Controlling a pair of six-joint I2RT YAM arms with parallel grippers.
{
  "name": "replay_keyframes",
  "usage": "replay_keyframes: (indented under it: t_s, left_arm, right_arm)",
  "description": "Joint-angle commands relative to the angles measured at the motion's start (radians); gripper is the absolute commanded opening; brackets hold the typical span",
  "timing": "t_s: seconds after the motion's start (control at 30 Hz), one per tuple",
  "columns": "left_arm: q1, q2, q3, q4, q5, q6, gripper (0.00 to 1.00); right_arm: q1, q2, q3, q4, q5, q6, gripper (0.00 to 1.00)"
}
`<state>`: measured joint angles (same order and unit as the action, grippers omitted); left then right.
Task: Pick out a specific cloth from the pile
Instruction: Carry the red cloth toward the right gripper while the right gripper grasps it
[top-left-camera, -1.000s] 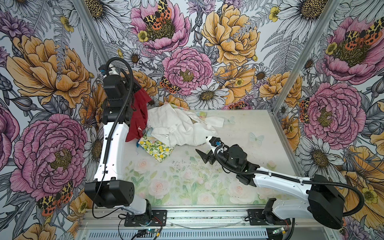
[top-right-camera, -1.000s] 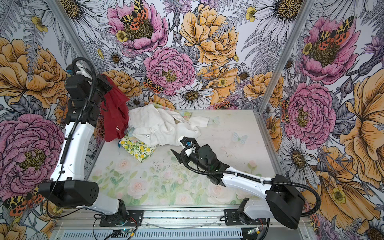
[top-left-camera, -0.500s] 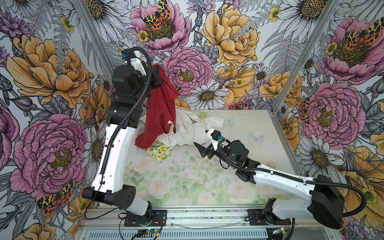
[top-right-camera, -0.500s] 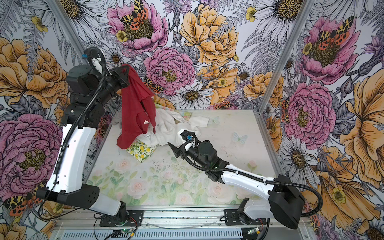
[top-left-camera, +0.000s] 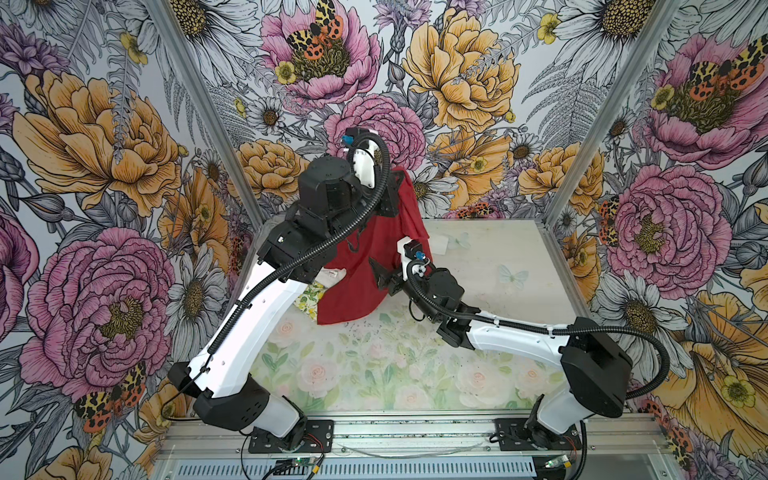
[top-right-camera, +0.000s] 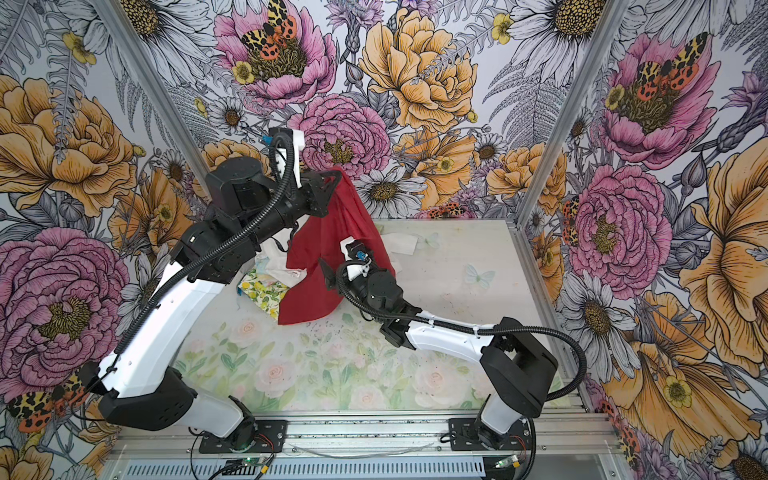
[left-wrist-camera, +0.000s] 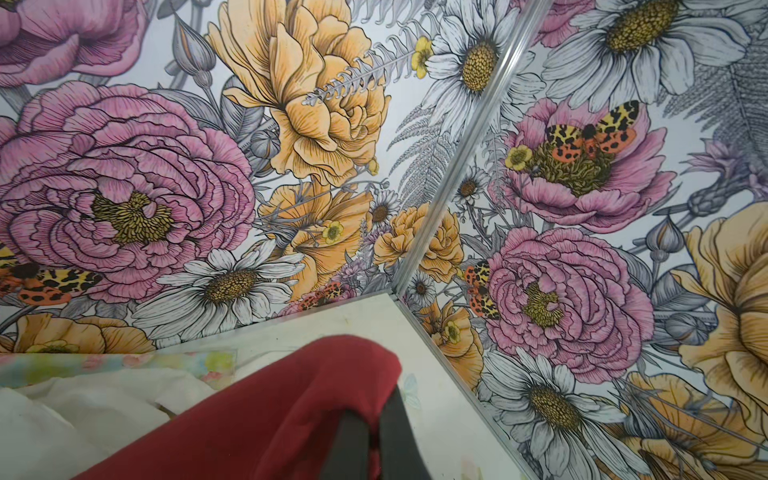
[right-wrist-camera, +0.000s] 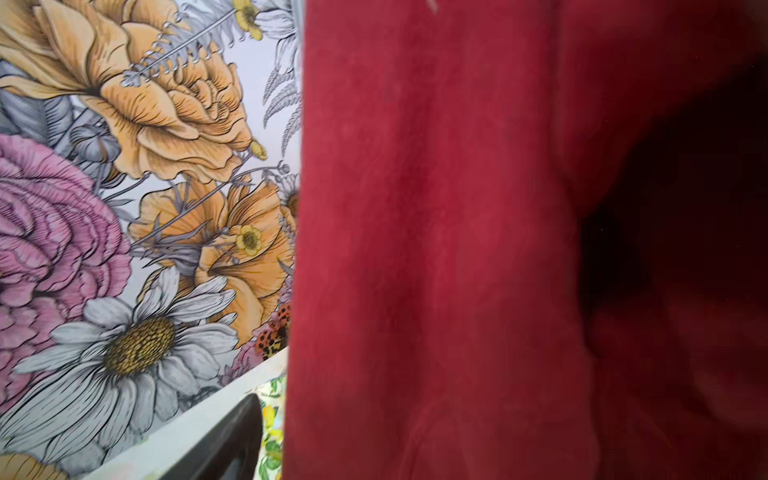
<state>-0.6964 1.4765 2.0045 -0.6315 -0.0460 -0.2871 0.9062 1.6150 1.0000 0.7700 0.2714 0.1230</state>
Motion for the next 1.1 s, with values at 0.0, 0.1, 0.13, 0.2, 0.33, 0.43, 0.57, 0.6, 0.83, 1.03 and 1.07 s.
replay_keyframes:
  t_s: [0.0, 0.1, 0.13, 0.2, 0.33, 0.43, 0.57, 0.6, 0.83, 1.03, 1.07]
  left_arm:
    - [-0.024, -0.073, -0.058, 0.031, -0.047, 0.005, 0.0]
    - [-0.024, -0.12, -0.137, 0.04, -0.065, -0.002, 0.0]
    - [-0.023, -0.137, -0.163, 0.042, -0.072, -0.002, 0.0]
    - [-0.017, -0.167, -0.209, 0.048, -0.079, -0.007, 0.0]
    - [0.011, -0.22, -0.308, 0.071, -0.071, -0.033, 0.0]
    - [0.049, -0.25, -0.37, 0.076, -0.071, -0.05, 0.0]
    - [0.094, -0.293, -0.446, 0.086, -0.066, -0.07, 0.0]
    - [0.104, -0.301, -0.459, 0.086, -0.066, -0.073, 0.0]
    - [0.145, -0.344, -0.575, 0.124, -0.061, -0.104, 0.17]
    - [0.137, -0.371, -0.645, 0.18, -0.043, -0.125, 0.47]
    - [0.13, -0.375, -0.656, 0.193, -0.04, -0.126, 0.49]
  right_arm:
    - [-0.01, 0.012, 0.039, 0.12, 0.148, 0.051, 0.67]
    - [-0.019, -0.018, 0.024, 0.101, 0.165, 0.059, 0.19]
    - [-0.022, -0.033, 0.015, 0.093, 0.167, 0.066, 0.05]
    - [-0.027, -0.061, -0.004, 0.082, 0.16, 0.075, 0.0]
    - [-0.032, -0.109, -0.013, 0.03, 0.149, 0.103, 0.0]
    - [-0.032, -0.137, 0.001, -0.021, 0.128, 0.128, 0.0]
    - [-0.033, -0.174, 0.029, -0.085, 0.095, 0.155, 0.0]
    - [-0.033, -0.181, 0.038, -0.104, 0.089, 0.16, 0.0]
    - [-0.035, -0.243, 0.085, -0.182, 0.074, 0.17, 0.0]
    - [-0.045, -0.302, 0.144, -0.243, 0.075, 0.117, 0.0]
    - [-0.05, -0.31, 0.158, -0.26, 0.074, 0.11, 0.0]
